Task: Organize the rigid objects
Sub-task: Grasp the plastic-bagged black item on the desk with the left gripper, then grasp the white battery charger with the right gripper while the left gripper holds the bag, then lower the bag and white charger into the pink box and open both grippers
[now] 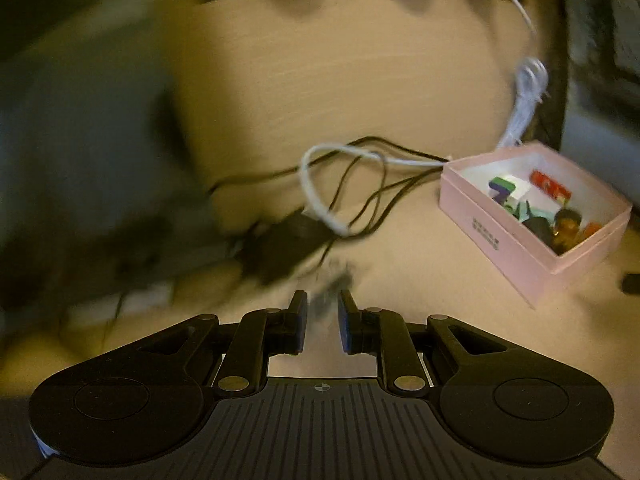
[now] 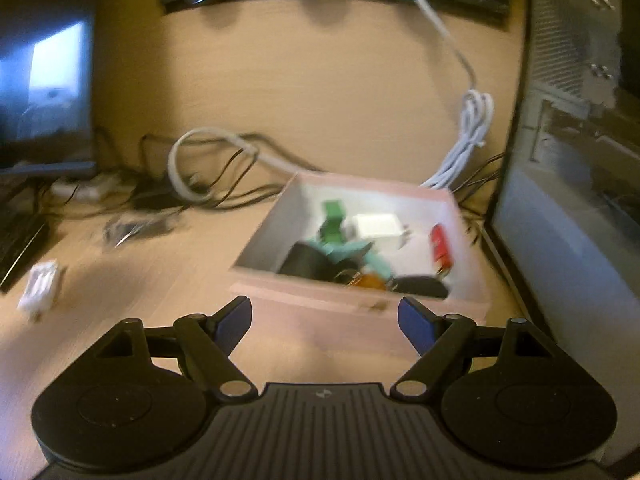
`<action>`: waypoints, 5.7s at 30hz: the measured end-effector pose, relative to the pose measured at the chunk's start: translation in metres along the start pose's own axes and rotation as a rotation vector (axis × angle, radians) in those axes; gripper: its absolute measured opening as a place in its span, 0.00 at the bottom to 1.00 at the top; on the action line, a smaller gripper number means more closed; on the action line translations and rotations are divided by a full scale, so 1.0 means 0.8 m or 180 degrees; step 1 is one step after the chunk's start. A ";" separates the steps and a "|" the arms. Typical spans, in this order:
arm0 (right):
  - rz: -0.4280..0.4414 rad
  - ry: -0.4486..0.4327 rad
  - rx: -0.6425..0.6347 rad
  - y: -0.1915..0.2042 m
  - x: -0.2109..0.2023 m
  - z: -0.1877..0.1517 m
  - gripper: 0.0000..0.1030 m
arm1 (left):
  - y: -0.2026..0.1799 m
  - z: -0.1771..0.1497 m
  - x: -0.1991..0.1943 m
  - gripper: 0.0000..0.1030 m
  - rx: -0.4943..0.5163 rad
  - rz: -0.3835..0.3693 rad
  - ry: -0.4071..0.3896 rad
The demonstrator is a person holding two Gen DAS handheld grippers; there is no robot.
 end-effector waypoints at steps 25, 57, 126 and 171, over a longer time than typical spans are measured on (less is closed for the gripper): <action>-0.0192 0.0418 0.0662 0.000 -0.033 -0.062 0.79 | 0.011 -0.015 0.099 0.22 -0.0357 -0.0557 0.1049; 0.0473 0.0608 0.0204 0.029 0.000 -0.089 0.90 | -0.141 -0.131 -0.041 0.39 -0.0231 -0.0540 0.1246; 0.0456 0.0174 -0.0567 0.099 -0.082 0.026 0.46 | -0.068 -0.105 -0.162 0.25 -0.0936 -0.1187 0.0962; -0.0139 -0.0284 0.0248 -0.136 0.050 0.101 0.47 | -0.093 -0.112 -0.066 0.26 -0.1970 0.0101 0.0948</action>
Point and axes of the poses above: each gripper's, at about its wrist camera, not at the fingertips, and x roughly the way its jaws point, y to its left, z to its top, the point moved 3 cm from there along x, roughly the way its jaws point, and after that the axes turned 13 degrees about -x, right-handed, at the moved point
